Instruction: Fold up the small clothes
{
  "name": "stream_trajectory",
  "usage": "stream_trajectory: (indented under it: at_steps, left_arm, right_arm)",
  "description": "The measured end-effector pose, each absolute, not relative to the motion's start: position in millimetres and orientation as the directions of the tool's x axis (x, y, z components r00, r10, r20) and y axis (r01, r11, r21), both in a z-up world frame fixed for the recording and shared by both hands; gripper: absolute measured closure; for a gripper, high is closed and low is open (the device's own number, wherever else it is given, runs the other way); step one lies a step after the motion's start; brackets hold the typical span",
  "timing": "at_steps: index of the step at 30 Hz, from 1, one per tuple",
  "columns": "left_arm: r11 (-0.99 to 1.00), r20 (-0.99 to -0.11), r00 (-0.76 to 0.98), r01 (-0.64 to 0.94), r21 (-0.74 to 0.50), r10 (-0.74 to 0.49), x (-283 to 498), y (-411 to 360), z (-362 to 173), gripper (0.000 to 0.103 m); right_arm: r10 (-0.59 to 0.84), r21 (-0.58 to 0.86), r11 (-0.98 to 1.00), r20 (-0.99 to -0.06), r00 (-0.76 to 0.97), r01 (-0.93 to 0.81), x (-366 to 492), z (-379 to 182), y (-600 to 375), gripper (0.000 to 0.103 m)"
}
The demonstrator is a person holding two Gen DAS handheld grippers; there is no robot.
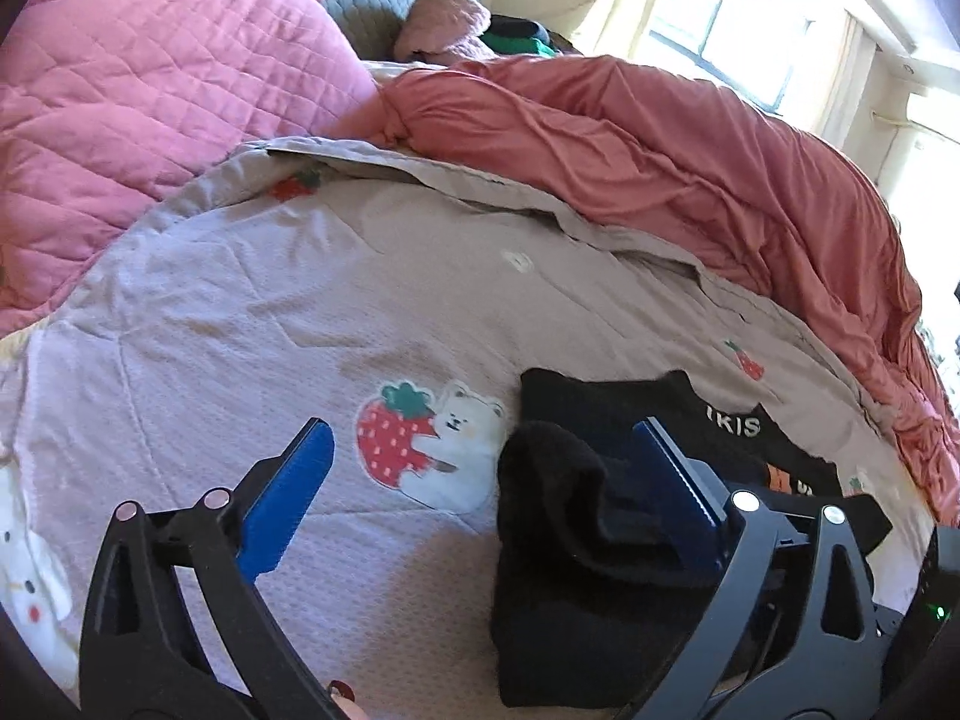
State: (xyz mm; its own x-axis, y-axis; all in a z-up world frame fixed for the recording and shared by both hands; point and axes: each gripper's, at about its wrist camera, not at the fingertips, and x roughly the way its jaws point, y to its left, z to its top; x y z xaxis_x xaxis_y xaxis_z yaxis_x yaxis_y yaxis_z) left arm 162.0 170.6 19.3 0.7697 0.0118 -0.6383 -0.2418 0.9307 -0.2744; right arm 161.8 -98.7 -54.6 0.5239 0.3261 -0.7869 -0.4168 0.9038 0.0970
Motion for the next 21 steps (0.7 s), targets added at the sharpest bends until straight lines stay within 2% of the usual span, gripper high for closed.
stream_trajectory:
  at_steps: [8, 15, 21]
  left_arm:
    - [0.921, -0.604, 0.796, -0.209, -0.329, -0.035, 159.5, 176.1, 23.7, 0.01]
    - [0.942, -0.576, 0.813, -0.125, -0.311, -0.082, 160.7, 159.8, 26.2, 0.01]
    - [0.968, -0.61, 0.787, -0.072, -0.24, -0.093, 169.3, 140.4, 16.5, 0.01]
  right_arm:
    - [0.293, 0.04, 0.919, -0.736, 0.611, -0.392, 208.0, -27.7, -93.0, 0.078]
    - [0.234, 0.008, 0.939, -0.748, 0.621, -0.344, 277.6, -23.4, -89.4, 0.078]
    - [0.213, 0.044, 0.961, -0.747, 0.63, -0.272, 300.8, -18.0, -104.8, 0.076]
